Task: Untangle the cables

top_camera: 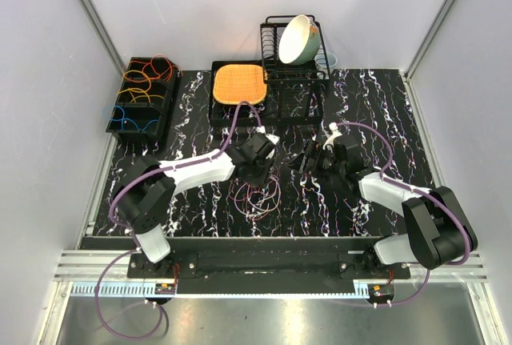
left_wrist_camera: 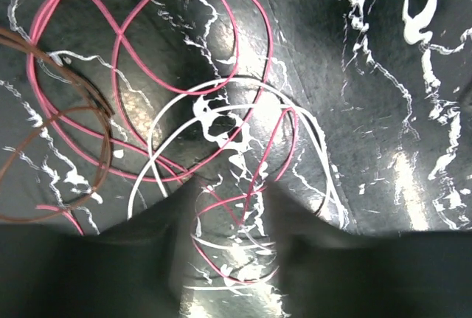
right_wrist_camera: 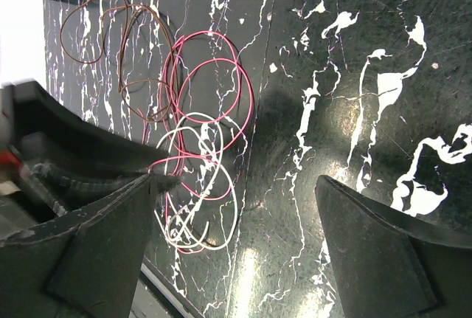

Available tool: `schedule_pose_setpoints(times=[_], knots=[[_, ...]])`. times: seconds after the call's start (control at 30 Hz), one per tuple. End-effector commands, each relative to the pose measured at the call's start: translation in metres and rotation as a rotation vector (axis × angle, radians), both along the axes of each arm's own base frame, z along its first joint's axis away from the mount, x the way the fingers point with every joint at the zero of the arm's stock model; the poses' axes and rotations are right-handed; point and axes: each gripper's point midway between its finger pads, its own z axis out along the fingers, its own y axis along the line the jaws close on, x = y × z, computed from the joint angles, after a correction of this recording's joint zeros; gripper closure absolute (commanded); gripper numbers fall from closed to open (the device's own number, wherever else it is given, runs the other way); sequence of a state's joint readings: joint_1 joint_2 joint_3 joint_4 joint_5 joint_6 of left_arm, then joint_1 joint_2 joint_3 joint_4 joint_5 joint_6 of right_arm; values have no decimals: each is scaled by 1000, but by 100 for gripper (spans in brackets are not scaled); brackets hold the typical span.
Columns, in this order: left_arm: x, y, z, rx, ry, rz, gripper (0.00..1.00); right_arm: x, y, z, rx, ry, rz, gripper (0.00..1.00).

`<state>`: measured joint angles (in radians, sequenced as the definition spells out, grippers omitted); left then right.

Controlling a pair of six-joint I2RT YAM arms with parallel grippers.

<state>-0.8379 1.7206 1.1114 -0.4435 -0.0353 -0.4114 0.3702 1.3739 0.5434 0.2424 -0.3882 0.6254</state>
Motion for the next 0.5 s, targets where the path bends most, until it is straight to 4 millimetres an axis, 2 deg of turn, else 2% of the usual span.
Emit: schedule_pose_setpoints(times=[0.0, 0.03, 0.1, 0.13, 0.17, 0.2, 0.23, 0.27, 0.3, 0.4, 0.47], knots=[[11, -18, 9, -42, -31, -29, 91, 9, 5, 14, 31, -49, 15, 7], [16, -17, 16, -23, -47, -22, 100, 9, 4, 14, 32, -46, 14, 7], [31, -12, 42, 7, -124, 2, 100, 9, 4, 15, 33, -49, 14, 7], [42, -12, 87, -14, -201, 3, 100, 9, 4, 14, 33, -48, 14, 7], [48, -11, 116, -25, -253, 13, 100, 9, 4, 14, 32, -47, 15, 6], [49, -2, 143, -3, -296, 16, 100, 10, 3, 14, 33, -48, 11, 7], [59, -8, 208, -95, -400, 31, 100, 9, 4, 14, 33, -48, 13, 6], [57, -4, 252, -152, -465, 39, 100, 9, 4, 13, 32, -45, 13, 6], [55, 1, 312, -229, -552, 45, 100, 9, 4, 14, 32, -46, 13, 7], [35, 19, 407, -388, -703, 35, 100, 9, 3, 14, 33, -49, 11, 7], [18, 33, 442, -464, -764, 28, 100, 9, 3, 15, 37, -50, 11, 7]])
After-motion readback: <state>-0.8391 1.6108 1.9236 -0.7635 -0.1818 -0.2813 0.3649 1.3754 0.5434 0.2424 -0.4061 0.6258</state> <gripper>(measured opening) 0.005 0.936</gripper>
